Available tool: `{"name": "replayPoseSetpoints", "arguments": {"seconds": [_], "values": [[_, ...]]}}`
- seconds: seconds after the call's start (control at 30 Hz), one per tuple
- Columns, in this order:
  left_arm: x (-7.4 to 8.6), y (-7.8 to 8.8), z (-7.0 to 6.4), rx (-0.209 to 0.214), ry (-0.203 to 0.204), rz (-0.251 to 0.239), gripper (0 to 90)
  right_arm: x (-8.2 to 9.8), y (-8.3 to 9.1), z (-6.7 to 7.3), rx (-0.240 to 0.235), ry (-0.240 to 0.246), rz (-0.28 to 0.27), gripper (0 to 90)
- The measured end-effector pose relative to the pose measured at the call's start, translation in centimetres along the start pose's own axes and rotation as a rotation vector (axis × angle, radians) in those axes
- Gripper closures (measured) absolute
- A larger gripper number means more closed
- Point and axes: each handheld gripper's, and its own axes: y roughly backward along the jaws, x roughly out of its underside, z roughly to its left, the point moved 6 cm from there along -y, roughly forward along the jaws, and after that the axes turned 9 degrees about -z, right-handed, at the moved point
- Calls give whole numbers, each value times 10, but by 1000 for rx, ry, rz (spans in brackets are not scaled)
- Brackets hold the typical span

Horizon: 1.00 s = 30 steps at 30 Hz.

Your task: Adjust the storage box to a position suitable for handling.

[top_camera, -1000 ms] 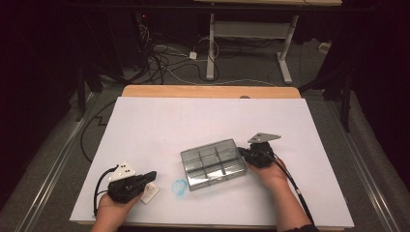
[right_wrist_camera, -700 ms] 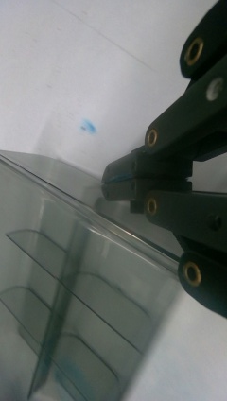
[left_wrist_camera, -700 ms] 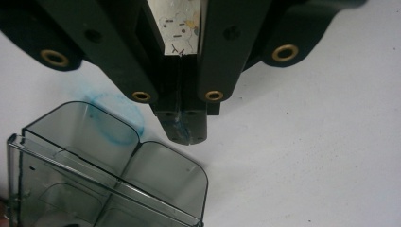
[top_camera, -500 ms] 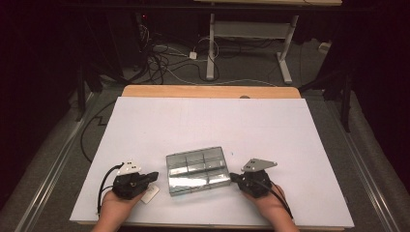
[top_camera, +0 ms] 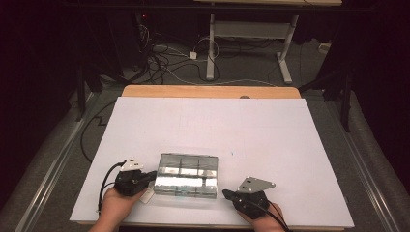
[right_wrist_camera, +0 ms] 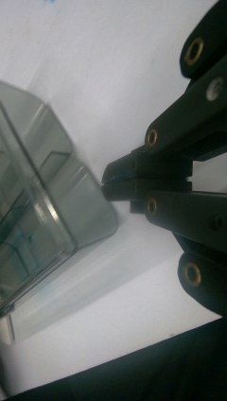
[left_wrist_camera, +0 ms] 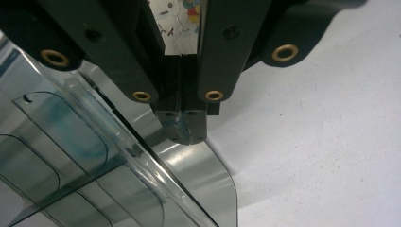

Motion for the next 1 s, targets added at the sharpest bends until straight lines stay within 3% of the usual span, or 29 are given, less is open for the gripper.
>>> {"name": "replayPoseSetpoints", "arguments": {"seconds": [0.33, 0.57, 0.8, 0.87, 1.0], "values": [[-10, -11, -30, 47, -79, 9, 875, 4, 40, -40, 117, -94, -91, 900], [-11, -24, -54, 88, -129, 22, 875, 7, 46, -52, 147, -119, -103, 900], [-12, -24, -55, 92, -138, 9, 875, 10, 45, -55, 155, -128, -97, 900], [-13, -21, -53, 68, -139, -20, 874, 8, 45, -55, 156, -129, -102, 900], [-11, -13, -45, 79, -89, -56, 875, 5, 44, -54, 159, -121, -111, 900]]}}
